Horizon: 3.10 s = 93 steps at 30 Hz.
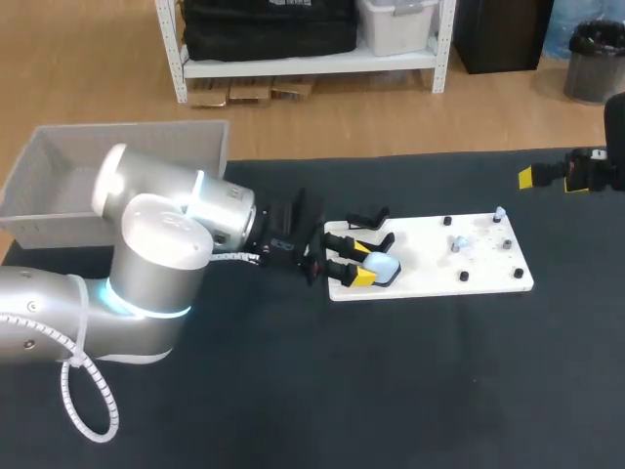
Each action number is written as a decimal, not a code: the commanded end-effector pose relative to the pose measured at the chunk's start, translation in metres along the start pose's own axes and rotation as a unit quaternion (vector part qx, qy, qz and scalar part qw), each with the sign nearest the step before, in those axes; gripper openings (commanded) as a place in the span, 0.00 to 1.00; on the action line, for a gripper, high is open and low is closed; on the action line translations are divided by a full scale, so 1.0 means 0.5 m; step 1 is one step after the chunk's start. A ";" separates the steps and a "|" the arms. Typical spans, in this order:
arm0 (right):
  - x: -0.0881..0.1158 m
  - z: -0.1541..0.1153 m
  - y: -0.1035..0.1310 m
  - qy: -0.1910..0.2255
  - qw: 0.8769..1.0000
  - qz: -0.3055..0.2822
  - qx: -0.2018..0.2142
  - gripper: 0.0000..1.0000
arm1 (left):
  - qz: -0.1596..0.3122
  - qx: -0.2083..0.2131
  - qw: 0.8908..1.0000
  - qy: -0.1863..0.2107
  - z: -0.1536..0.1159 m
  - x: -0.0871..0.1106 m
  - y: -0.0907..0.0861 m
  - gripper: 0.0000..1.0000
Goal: Pick up each earbud case from the left stands, insert the matching earbuds, close the lid, and place the case in the box.
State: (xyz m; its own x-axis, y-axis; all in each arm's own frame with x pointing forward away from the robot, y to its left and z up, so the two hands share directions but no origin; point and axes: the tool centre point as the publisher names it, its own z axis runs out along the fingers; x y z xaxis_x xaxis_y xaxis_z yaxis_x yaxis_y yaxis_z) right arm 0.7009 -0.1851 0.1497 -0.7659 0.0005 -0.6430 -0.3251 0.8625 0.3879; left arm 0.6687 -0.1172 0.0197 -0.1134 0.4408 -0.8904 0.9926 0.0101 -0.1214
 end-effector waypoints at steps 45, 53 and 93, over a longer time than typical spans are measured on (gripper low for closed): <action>0.000 -0.001 -0.001 0.000 1.000 0.000 0.000 1.00 | 0.081 0.024 0.983 -0.163 -0.131 -0.203 -0.101 0.00; 0.000 -0.001 -0.001 0.000 1.000 0.000 0.000 1.00 | 0.089 0.022 0.981 -0.169 -0.152 -0.223 -0.104 0.00; 0.050 -0.058 0.152 0.032 0.994 -0.107 -0.019 1.00 | 0.080 0.019 0.969 -0.232 -0.103 -0.230 -0.088 0.00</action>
State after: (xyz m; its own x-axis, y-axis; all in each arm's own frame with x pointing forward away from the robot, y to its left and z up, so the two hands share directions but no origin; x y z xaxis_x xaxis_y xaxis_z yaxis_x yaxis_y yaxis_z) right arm 0.6588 -0.1406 0.1692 -0.7078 -0.2036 -0.6765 -0.5182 0.8005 0.3012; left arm 0.6370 -0.1182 0.1538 0.0239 -0.0073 -0.9997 0.9979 -0.0604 0.0243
